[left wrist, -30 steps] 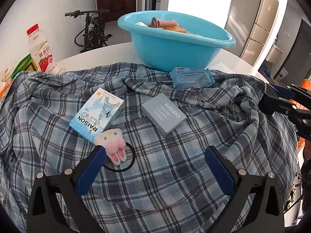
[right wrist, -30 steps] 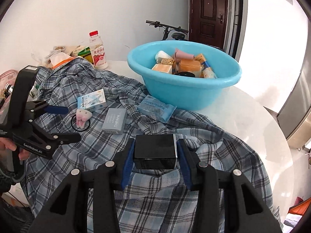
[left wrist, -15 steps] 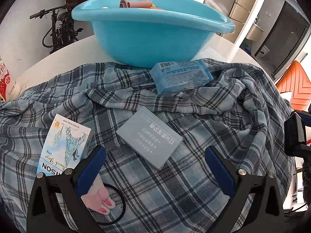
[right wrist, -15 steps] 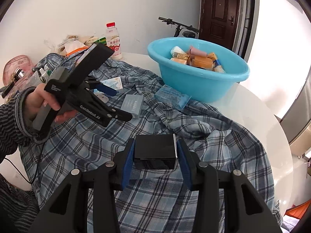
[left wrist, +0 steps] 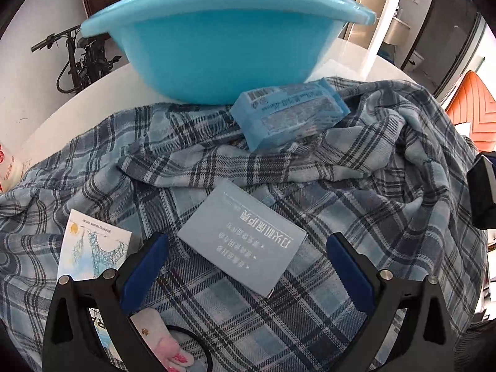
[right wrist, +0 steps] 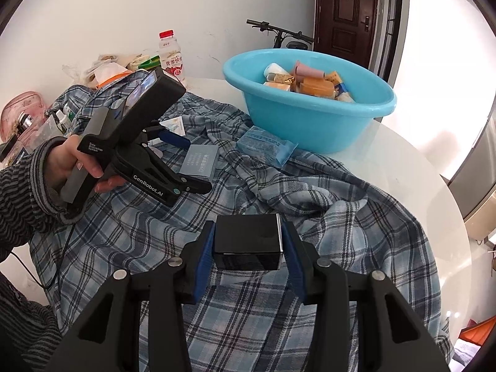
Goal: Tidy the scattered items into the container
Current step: 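Grasp the black box with the right gripper and lift it, then grasp the grey card box with the left gripper while the right gripper holds the black box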
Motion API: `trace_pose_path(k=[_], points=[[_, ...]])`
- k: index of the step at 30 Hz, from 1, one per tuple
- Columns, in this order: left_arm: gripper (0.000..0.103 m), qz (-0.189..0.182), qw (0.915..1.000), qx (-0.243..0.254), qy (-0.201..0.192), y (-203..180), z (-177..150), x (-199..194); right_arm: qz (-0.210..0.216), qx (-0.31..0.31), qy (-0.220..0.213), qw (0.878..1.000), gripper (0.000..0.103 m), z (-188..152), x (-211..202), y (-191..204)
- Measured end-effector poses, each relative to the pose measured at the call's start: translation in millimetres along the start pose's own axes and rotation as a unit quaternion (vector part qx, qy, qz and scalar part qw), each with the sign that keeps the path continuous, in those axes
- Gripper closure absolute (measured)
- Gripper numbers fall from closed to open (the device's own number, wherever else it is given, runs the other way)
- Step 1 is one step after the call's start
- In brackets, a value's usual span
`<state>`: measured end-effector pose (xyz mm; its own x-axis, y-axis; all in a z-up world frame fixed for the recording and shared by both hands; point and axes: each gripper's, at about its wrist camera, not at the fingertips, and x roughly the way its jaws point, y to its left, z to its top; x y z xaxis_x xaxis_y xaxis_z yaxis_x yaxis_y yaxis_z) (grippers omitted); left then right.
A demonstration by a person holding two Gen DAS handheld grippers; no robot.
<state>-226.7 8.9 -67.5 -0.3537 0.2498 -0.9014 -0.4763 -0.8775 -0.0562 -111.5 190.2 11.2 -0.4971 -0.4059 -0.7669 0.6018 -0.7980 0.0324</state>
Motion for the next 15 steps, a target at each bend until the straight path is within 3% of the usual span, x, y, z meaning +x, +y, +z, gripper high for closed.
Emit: trace_pose_path(k=[2,4,5,9,15], points=[[0.000,-0.006,0.9999,-0.011,0.001,1.3,-0.2,2.8,0.000,0.002,0.000,1.000,0.062,-0.1,0.4,-0.8],[0.010,0.001,0.9997,-0.025,-0.002,4.2,-0.5,3.0,0.000,0.004,0.000,1.000,0.062,0.1,1.9,-1.3],[0.023,0.010,0.9996,-0.026,-0.009,2.6,1.5,2.1,0.000,0.006,0.001,1.000,0.062,-0.3,2.6,-1.7],[0.023,0.003,0.9990,-0.044,-0.006,3.9,2.0,-1.8,0.002,0.009,0.001,1.000,0.062,-2.4,1.3,-2.3],[0.023,0.004,0.9982,-0.047,-0.036,3.0,-5.3,-31.4,-0.005,0.014,-0.003,1.000,0.062,-6.6,-7.9,-3.1]])
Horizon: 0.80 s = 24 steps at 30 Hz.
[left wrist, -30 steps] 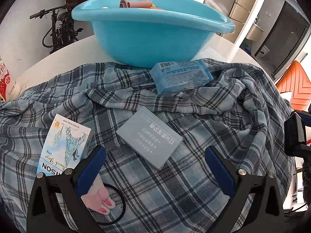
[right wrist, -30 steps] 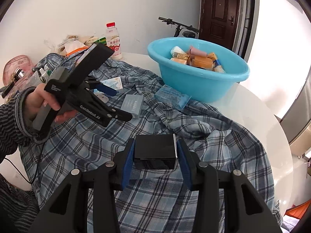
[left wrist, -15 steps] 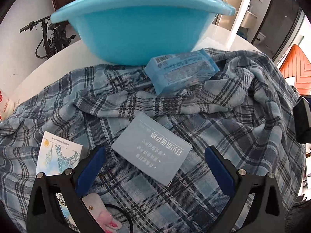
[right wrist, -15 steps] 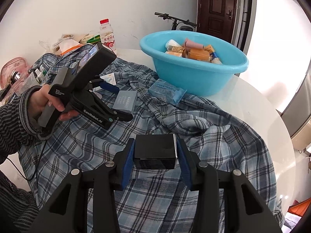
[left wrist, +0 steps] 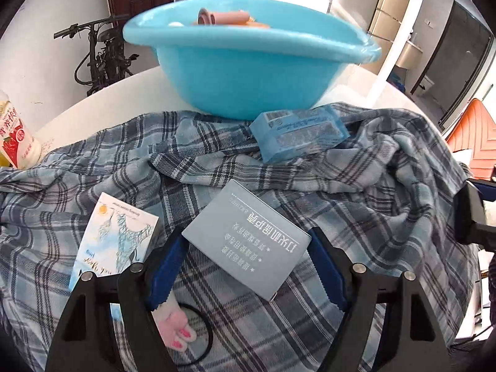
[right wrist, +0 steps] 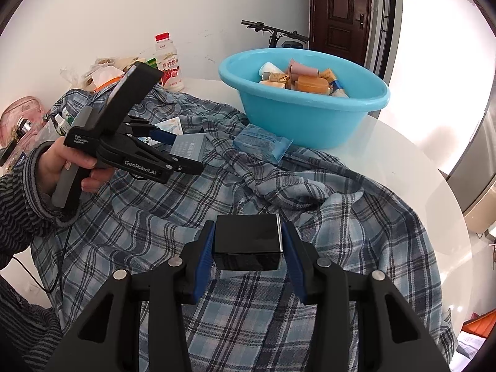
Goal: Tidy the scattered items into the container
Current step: 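Grasp the grey card box with the left gripper while the right gripper holds the black box, then lift the grey box and black box and carry both toward the turquoise basin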
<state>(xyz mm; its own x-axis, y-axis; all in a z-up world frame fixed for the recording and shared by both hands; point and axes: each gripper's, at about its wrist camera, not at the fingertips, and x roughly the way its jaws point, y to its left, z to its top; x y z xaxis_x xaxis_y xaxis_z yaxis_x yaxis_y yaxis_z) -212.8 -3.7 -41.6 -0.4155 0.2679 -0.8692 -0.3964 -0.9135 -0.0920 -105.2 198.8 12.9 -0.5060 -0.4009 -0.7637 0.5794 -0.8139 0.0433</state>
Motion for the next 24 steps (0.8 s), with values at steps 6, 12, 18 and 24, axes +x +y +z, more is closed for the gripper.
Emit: trace_pose_path(k=[6,12,18,24], points=[[0.023,-0.006,0.9998,-0.017,-0.010,-10.7,-18.4,-31.3,0.000,0.001,-0.008,1.000,0.062,-4.2,-11.8,8.9],[0.023,0.028,0.9976,-0.063,0.007,-12.5,-56.7,-51.7,0.006,0.021,-0.011,1.000,0.062,-18.9,-20.0,22.1],[0.023,0.045,0.9918,-0.099,-0.068,-33.0,-94.4,-90.2,-0.019,0.098,-0.041,0.994,0.062,-47.3,-26.8,31.1],[0.023,0.066,0.9889,-0.098,-0.090,-52.5,-117.6,-108.2,-0.070,0.126,-0.082,0.986,0.062,-66.2,-43.8,52.7]])
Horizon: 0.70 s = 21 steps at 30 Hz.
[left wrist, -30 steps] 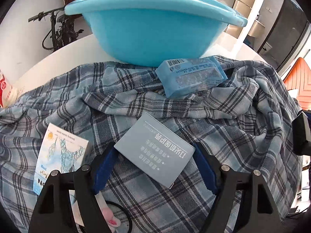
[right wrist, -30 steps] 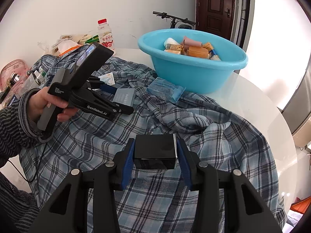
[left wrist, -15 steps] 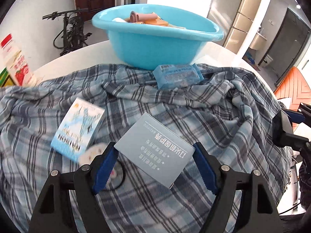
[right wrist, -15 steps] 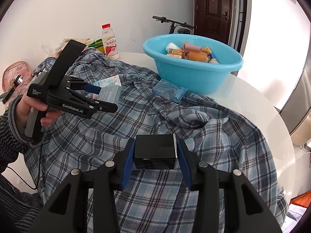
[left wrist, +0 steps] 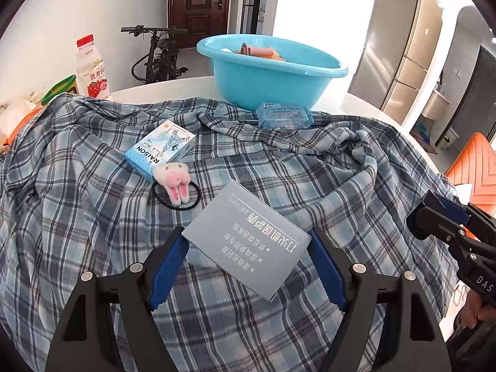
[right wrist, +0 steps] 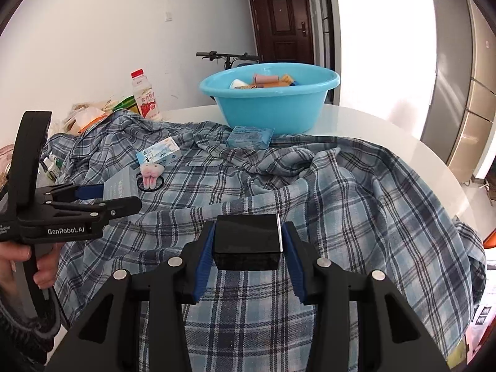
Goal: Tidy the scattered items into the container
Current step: 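Lift the grey box and black box and carry both toward the turquoise basin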
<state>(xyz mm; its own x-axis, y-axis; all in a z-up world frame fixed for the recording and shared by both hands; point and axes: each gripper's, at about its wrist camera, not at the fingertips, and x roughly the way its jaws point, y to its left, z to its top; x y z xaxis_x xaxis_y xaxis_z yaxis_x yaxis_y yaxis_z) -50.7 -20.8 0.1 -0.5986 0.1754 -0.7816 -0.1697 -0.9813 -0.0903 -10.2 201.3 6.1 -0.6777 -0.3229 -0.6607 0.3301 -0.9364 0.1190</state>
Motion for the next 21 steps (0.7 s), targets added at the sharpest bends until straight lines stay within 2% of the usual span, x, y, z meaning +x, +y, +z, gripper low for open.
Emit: trace_pose_path(k=[8,21], points=[[0.023,-0.009,0.9999,0.014,0.002,-15.9,-25.5,-7.1,-0.009,0.019,0.015,1.000,0.062,-24.7,-3.9,4.2],[0.023,-0.006,0.9999,0.011,-0.002,-17.1,-27.3,-12.1,-0.012,0.027,0.012,0.999,0.062,-26.9,-8.3,-1.1]])
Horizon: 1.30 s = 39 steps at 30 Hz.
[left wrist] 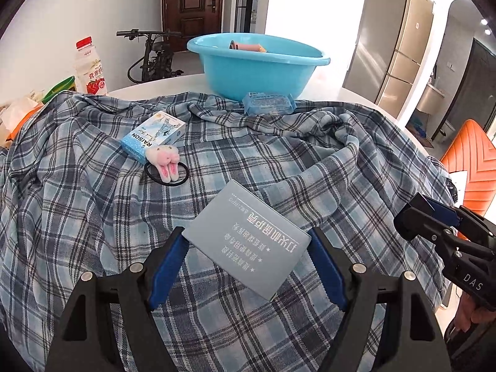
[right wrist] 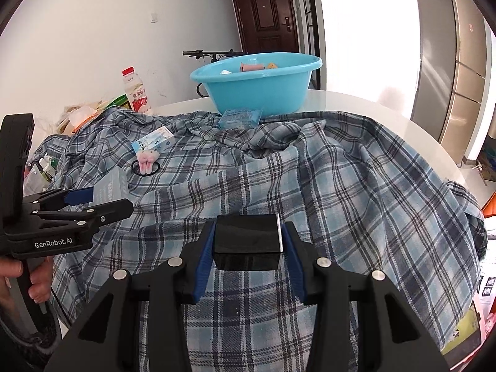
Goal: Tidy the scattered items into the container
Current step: 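Lift the grey box and black box and carry both toward the turquoise basin, then lower the grey box into the basin and open the left gripper while the right gripper lowers the black box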
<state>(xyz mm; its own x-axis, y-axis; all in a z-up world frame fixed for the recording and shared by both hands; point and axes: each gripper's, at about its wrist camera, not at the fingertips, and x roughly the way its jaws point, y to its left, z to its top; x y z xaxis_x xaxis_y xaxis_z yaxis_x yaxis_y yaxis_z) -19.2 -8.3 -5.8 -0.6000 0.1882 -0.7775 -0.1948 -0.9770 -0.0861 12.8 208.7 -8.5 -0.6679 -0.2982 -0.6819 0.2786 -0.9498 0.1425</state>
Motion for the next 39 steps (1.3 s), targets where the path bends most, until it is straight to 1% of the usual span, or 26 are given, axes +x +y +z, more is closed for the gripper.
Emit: trace_pose_path(k=[18,25,29,32,33,35,39], points=[[0.023,-0.007,1.0000,0.000,0.004,-1.0,1.8,2.8,-0.001,-0.001,0.006,1.000,0.062,2.0,4.8,-1.3],[0.023,-0.006,1.0000,-0.005,0.004,1.6,6.3,1.5,0.012,0.006,0.005,1.000,0.062,9.3,10.0,0.9],[0.023,-0.001,1.0000,0.004,0.000,1.9,19.3,-2.9,0.020,-0.018,-0.008,1.000,0.062,26.0,5.6,9.3],[0.023,0.016,0.9993,0.016,-0.028,4.2,35.8,-13.1,0.026,-0.037,-0.027,0.999,0.062,47.6,-5.5,11.6],[0.023,0.021,0.9990,0.014,-0.037,6.8,43.0,-16.2,0.022,-0.041,-0.039,0.998,0.062,55.9,-10.7,10.9],[0.023,0.016,0.9989,0.013,-0.042,11.7,60.8,-19.2,0.010,-0.056,-0.056,0.997,0.062,74.4,-19.2,8.9],[0.023,0.019,0.9977,0.028,-0.058,10.5,100.7,-21.4,0.020,-0.073,-0.062,0.995,0.062,114.2,-21.3,-0.3]])
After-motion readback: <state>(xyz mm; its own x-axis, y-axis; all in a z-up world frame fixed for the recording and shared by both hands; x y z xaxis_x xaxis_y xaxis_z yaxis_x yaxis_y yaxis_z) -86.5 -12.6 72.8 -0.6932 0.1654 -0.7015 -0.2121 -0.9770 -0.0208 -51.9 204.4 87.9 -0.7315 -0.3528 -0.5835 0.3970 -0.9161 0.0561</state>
